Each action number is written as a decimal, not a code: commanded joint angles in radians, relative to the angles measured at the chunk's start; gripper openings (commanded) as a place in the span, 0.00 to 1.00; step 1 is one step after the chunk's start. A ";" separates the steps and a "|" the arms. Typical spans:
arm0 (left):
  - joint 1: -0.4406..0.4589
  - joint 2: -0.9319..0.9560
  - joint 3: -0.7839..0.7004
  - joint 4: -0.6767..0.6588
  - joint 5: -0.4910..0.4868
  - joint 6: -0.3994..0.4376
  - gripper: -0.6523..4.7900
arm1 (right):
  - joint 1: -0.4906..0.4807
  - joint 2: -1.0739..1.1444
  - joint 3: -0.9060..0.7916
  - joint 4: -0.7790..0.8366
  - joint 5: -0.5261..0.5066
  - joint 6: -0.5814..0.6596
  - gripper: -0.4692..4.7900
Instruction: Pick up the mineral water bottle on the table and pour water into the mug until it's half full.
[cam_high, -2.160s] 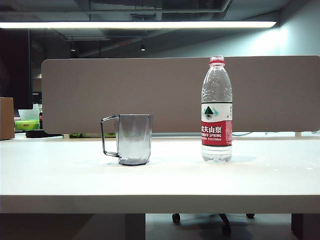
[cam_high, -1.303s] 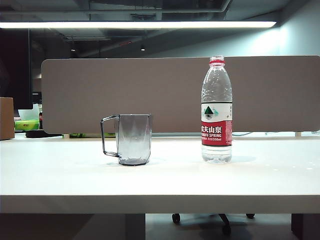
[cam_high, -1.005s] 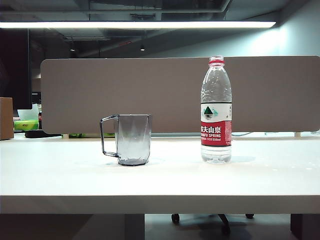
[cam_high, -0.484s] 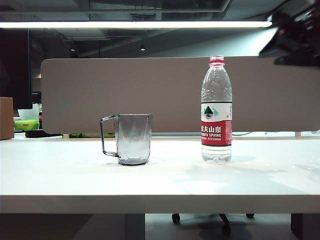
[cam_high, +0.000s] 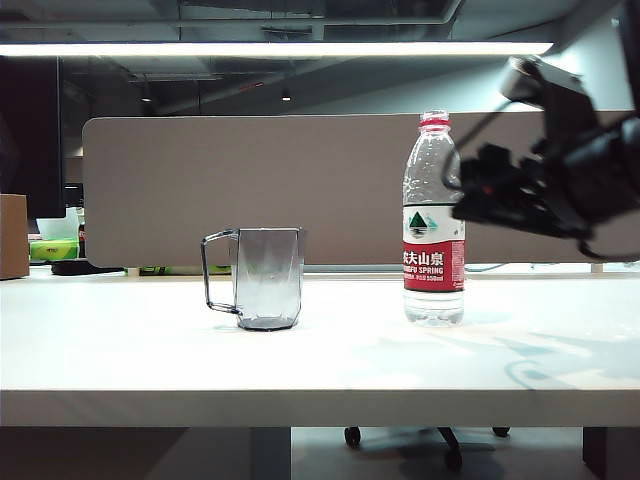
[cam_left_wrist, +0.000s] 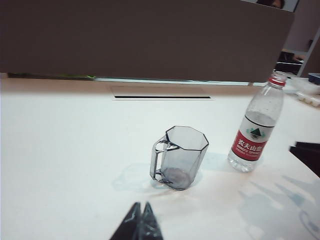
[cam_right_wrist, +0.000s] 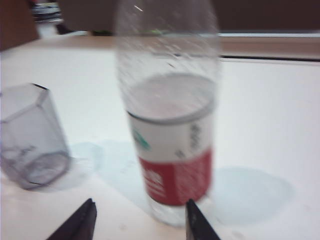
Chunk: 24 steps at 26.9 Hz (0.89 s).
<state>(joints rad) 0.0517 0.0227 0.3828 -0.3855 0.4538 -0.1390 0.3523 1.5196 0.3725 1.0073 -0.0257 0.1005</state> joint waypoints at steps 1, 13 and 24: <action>-0.001 0.003 0.001 0.013 -0.007 0.001 0.11 | 0.020 0.000 -0.060 0.144 0.085 -0.004 0.72; -0.001 0.003 0.001 0.011 -0.005 0.000 0.11 | 0.021 0.205 0.038 0.169 0.056 -0.005 1.00; -0.002 0.003 0.001 -0.026 -0.005 0.001 0.11 | 0.021 0.394 0.253 0.193 0.076 -0.057 1.00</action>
<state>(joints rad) 0.0513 0.0246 0.3828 -0.4088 0.4480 -0.1390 0.3725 1.9087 0.6094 1.1881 0.0490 0.0628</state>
